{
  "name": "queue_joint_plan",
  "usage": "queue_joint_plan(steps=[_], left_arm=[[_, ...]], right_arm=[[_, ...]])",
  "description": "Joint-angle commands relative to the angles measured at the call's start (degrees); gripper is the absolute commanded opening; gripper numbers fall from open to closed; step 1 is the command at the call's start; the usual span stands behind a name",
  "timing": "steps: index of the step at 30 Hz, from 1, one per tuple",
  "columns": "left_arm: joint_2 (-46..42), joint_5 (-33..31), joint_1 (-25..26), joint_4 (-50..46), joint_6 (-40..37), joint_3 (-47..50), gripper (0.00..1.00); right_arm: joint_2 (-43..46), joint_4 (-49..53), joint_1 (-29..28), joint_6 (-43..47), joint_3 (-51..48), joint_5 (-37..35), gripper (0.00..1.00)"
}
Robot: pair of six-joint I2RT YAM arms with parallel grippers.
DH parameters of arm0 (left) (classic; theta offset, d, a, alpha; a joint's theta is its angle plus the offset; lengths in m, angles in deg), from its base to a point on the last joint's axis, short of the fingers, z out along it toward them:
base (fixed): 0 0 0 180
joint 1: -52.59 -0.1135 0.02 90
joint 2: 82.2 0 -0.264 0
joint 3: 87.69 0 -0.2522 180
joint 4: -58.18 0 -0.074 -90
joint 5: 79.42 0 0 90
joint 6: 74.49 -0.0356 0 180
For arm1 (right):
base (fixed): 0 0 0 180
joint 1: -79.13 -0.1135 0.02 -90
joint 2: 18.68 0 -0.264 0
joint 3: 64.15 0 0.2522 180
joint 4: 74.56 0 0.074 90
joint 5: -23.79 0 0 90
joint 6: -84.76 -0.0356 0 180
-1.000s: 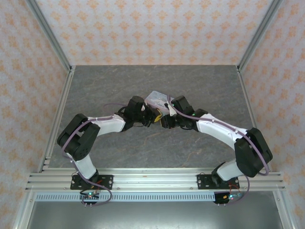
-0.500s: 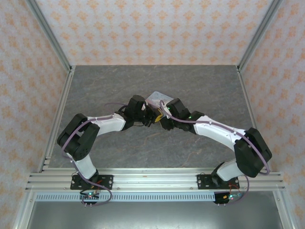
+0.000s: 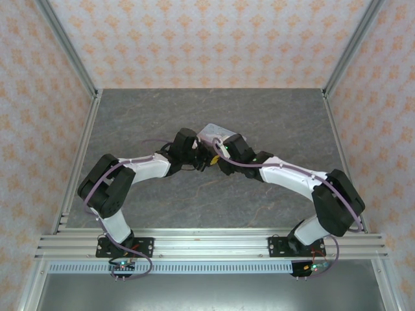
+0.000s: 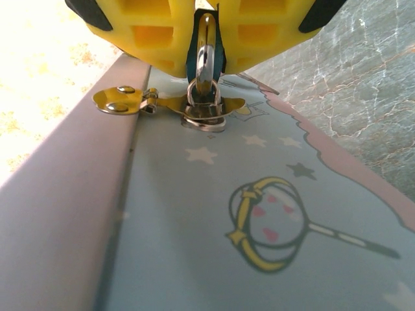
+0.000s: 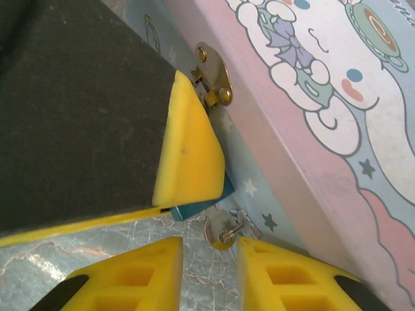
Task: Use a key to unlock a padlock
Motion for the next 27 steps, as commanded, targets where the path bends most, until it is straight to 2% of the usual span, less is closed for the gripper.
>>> queue_joint_plan(steps=[1,6,13,17,18,21,24,27], left_arm=[[-1.2,1.9,0.1,1.2,1.0,-1.6,0.00],[-1.2,2.1,0.0,1.2,1.1,-1.3,0.00],[-1.3,1.8,0.0,1.3,1.0,-0.5,0.00],[-1.1,1.6,0.0,1.5,1.0,-0.1,0.00],[-1.1,1.5,0.0,1.5,1.0,-0.1,0.00],[-0.8,0.9,0.0,0.9,0.3,0.1,0.00],[-0.4,0.0,0.1,-0.9,-1.8,-0.1,0.00],[0.2,-1.0,0.0,-2.1,-3.7,0.4,0.02]], right_arm=[[-1.5,-3.4,0.1,0.4,0.5,-2.6,0.26],[-2.5,-5.7,0.1,-1.6,0.2,-3.0,0.19],[-2.8,-5.6,0.0,-2.8,0.7,-1.7,0.01],[-2.8,-5.1,0.1,-3.6,1.0,-0.1,0.00],[-2.6,-4.9,0.1,-3.8,1.0,0.3,0.06],[-1.2,-4.2,0.0,-5.2,0.0,1.3,0.36],[1.6,-3.5,0.1,-7.9,-2.0,2.8,0.46],[4.9,-4.5,0.3,-12.1,-5.6,4.6,0.51]])
